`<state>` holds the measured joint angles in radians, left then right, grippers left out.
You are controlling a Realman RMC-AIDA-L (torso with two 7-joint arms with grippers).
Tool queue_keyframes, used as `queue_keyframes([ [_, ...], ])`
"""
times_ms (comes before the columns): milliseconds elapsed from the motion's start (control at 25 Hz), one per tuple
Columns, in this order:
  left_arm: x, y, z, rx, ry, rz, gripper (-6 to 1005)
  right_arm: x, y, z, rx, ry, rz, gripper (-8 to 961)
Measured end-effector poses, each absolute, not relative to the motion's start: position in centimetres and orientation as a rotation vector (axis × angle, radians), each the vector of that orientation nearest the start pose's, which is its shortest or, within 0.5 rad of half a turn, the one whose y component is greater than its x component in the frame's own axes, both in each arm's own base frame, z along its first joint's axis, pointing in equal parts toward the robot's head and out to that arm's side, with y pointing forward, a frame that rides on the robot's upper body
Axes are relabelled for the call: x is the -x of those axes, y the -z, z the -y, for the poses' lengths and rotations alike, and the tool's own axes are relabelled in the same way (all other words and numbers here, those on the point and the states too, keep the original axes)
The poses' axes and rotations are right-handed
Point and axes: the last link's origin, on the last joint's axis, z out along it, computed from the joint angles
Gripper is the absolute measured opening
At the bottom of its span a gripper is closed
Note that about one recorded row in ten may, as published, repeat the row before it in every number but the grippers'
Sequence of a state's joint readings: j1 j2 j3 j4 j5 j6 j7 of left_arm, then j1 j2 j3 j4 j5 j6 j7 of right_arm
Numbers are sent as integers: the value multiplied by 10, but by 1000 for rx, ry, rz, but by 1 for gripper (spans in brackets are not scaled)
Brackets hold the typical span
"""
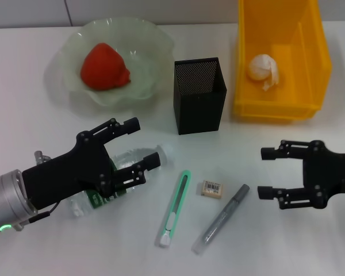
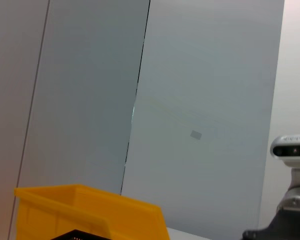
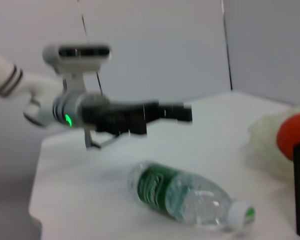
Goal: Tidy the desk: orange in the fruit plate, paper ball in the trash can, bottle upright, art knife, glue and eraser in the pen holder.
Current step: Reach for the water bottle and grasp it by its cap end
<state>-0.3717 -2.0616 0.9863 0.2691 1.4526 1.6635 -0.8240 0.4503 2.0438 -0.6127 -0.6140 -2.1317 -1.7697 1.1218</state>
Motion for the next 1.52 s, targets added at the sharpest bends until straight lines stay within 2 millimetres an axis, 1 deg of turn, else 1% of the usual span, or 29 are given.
queue_keyframes([
  [160,277,37,-256,2540,1136,401,809,-294,-1,-279,2880,-648,-385,798],
  [320,275,32,-264,2558,1111,416,809,-294,0,-280,2876,-648,-378,798],
  [400,275,29,-272,2567,1080,448,808,-293,0,-280,2876,-650,-379,798],
  [480,273,24,-285,2592,1011,506,807,-293,1,-280,2872,-651,-381,798],
  [560,270,20,-294,2639,950,549,806,-294,1,-280,2868,-648,-384,798],
  [680,258,13,-310,2737,807,589,804,-294,2,-280,2866,-647,-387,798],
  [840,242,8,-329,2832,616,622,802,-294,2,-280,2865,-649,-389,798],
  [960,231,5,-339,2879,493,645,801,-294,2,-280,2865,-649,-387,797],
  [1000,225,4,-343,2896,427,657,801,-294,2,-280,2865,-649,-387,797],
  [1120,213,6,-351,2940,270,666,799,-294,2,-280,2866,-649,-386,797],
  [1200,205,9,-353,2962,201,659,798,-294,2,-280,2867,-648,-386,797],
  [1440,172,16,-359,2996,-47,584,795,-296,3,-281,2857,-634,-394,797],
  [1520,164,19,-361,2998,-111,576,795,-296,3,-281,2855,-628,-395,798],
])
